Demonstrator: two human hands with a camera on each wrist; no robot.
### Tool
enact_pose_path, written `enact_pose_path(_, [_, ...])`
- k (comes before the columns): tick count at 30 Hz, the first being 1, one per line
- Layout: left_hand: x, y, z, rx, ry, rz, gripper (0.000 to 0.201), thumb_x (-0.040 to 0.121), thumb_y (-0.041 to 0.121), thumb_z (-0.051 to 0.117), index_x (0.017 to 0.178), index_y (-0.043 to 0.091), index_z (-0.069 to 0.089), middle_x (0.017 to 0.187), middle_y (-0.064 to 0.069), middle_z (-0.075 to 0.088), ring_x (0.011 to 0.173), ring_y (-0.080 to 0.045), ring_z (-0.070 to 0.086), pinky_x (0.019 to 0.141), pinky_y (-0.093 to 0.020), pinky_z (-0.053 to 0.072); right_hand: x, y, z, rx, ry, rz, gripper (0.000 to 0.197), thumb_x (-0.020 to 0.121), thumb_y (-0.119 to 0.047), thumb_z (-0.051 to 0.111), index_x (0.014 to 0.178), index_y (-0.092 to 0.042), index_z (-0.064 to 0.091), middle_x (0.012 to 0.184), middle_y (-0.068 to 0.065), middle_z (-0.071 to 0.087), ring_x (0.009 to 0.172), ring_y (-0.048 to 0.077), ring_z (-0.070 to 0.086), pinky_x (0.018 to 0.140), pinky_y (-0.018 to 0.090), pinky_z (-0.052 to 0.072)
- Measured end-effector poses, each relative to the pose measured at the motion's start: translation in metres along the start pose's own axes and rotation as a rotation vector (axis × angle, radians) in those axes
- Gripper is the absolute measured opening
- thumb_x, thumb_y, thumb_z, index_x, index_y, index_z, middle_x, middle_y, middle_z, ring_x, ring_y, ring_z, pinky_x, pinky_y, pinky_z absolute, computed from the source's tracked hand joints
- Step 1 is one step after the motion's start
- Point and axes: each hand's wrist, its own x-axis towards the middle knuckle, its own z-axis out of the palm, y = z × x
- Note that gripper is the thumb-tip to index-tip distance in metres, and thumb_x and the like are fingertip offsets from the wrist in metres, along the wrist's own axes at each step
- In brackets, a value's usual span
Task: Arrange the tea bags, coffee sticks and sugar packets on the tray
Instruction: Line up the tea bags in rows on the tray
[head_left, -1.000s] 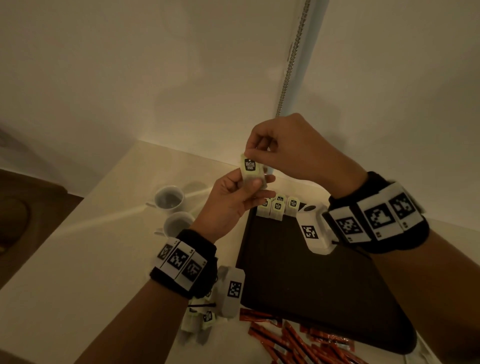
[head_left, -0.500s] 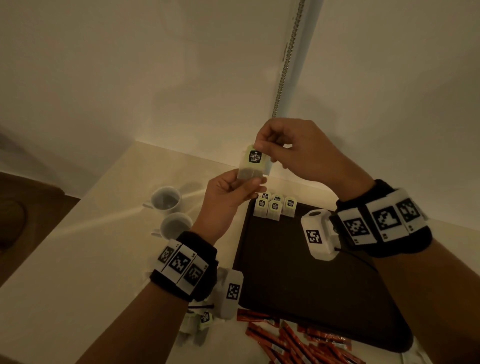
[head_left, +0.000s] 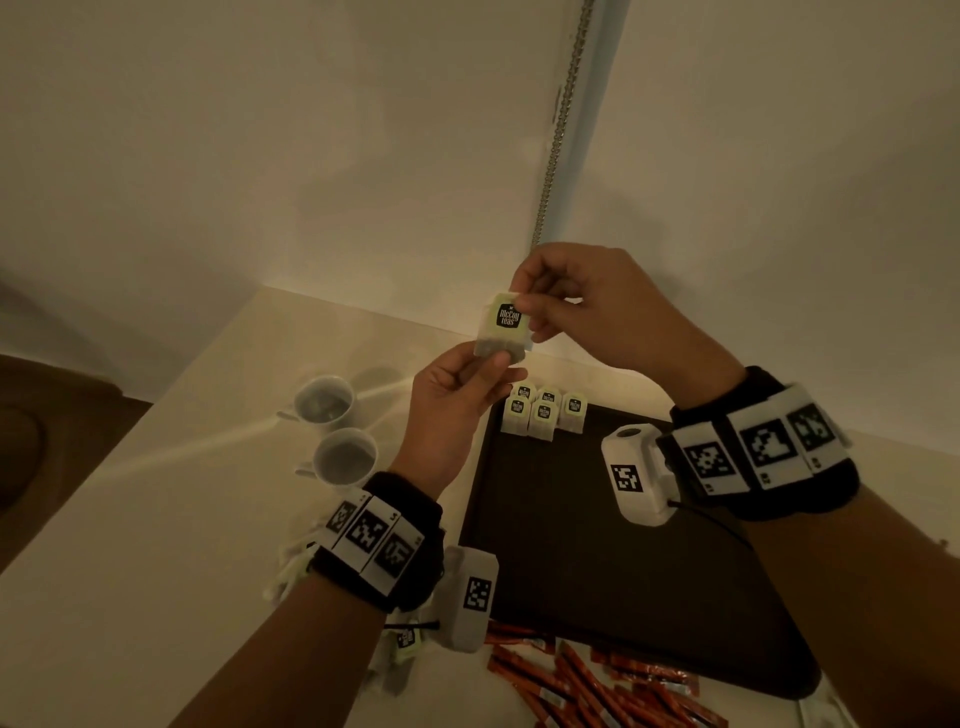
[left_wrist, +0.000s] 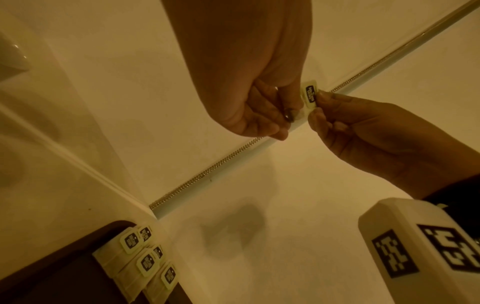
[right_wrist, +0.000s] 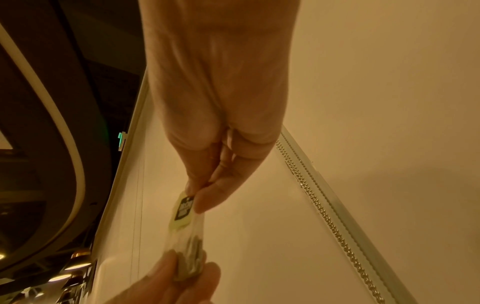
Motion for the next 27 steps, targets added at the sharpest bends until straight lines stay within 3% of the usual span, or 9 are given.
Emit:
enact_pose_path(6, [-0.015,-0.002,-0.027,0.286,-0.015,-0.103,0.038,0.079,0.027,0.064,0.117,0.022,0.060,0.107,0.000,0.072,0.101,-0.019,0.067,0.081,-0.026,0.053,-0.008,0.030,-0.009,-0.088,0.010,0.052,0.011,0.085,-0.007,0.066,0.093,-0.014,0.068,0.078,-0.002,0.065,0.063,0.006,0.061,0.060,0.015,0.052])
enact_pose_path(9, [-0.038,-0.006,-0.067,0.442,0.010,-0.173,0.021,0.089,0.015,0.059,0.109,0.018,0.064,0.101,-0.002,0.073,0.093,-0.021,0.068,0.081,-0.031,0.052,-0.024,0.074,-0.010,-0.194,-0.058,0.187,0.010,0.086,-0.007,0.065,0.094,-0.011,0.068,0.074,-0.011,0.062,0.058,-0.005,0.058,0.061,0.008,0.048])
enact_pose_path(11, [-0.057,-0.008,-0.092,0.461,0.048,-0.222,0.018,0.091,0.006,0.055,0.104,0.011,0.066,0.092,-0.006,0.073,0.081,-0.018,0.068,0.078,-0.033,0.052,-0.036,0.110,-0.004,-0.215,-0.105,0.315,0.011,0.086,-0.006,0.063,0.096,-0.010,0.067,0.076,-0.013,0.059,0.061,-0.006,0.057,0.060,0.005,0.045])
enact_pose_path(15, [-0.095,-0.011,-0.130,0.465,0.187,-0.332,0.017,0.091,0.000,0.053,0.098,0.002,0.068,0.088,-0.018,0.072,0.068,-0.016,0.066,0.062,-0.019,0.055,-0.054,0.177,0.021,-0.171,-0.225,0.575,0.009,0.088,-0.010,0.063,0.096,-0.012,0.062,0.088,0.000,0.063,0.080,0.015,0.059,0.061,0.015,0.047])
enact_pose_path(18, [-0.118,-0.015,-0.153,0.513,0.265,-0.421,0.017,0.093,0.001,0.051,0.097,0.004,0.068,0.088,-0.019,0.071,0.068,-0.020,0.066,0.061,-0.023,0.054,-0.059,0.208,0.040,-0.180,-0.251,0.654,0.016,0.088,-0.010,0.063,0.103,-0.004,0.061,0.099,0.010,0.064,0.083,0.017,0.059,0.066,0.020,0.050])
enact_pose_path(20, [-0.131,-0.017,-0.167,0.529,0.322,-0.477,0.017,0.094,0.000,0.051,0.095,0.003,0.067,0.086,-0.020,0.071,0.070,-0.026,0.064,0.059,-0.022,0.053,-0.057,0.222,0.047,-0.222,-0.195,0.661,0.016,0.086,-0.009,0.065,0.100,-0.003,0.061,0.103,0.013,0.065,0.085,0.018,0.058,0.076,0.029,0.052])
enact_pose_path(24, [-0.164,-0.017,-0.193,0.553,0.439,-0.566,0.018,0.096,0.008,0.050,0.097,0.005,0.068,0.090,-0.016,0.071,0.085,-0.034,0.064,0.075,-0.036,0.047,-0.047,0.238,0.053,-0.258,-0.038,0.707,0.012,0.086,-0.007,0.065,0.096,-0.003,0.062,0.104,0.015,0.066,0.085,0.018,0.057,0.080,0.030,0.049])
enact_pose_path(27, [-0.186,-0.017,-0.204,0.570,0.525,-0.590,0.020,0.098,0.005,0.045,0.099,-0.001,0.065,0.094,-0.023,0.068,0.085,-0.039,0.062,0.076,-0.037,0.044,-0.041,0.244,0.056,-0.253,0.025,0.725,0.012,0.086,-0.007,0.064,0.097,-0.002,0.063,0.105,0.014,0.065,0.091,0.020,0.058,0.083,0.030,0.049])
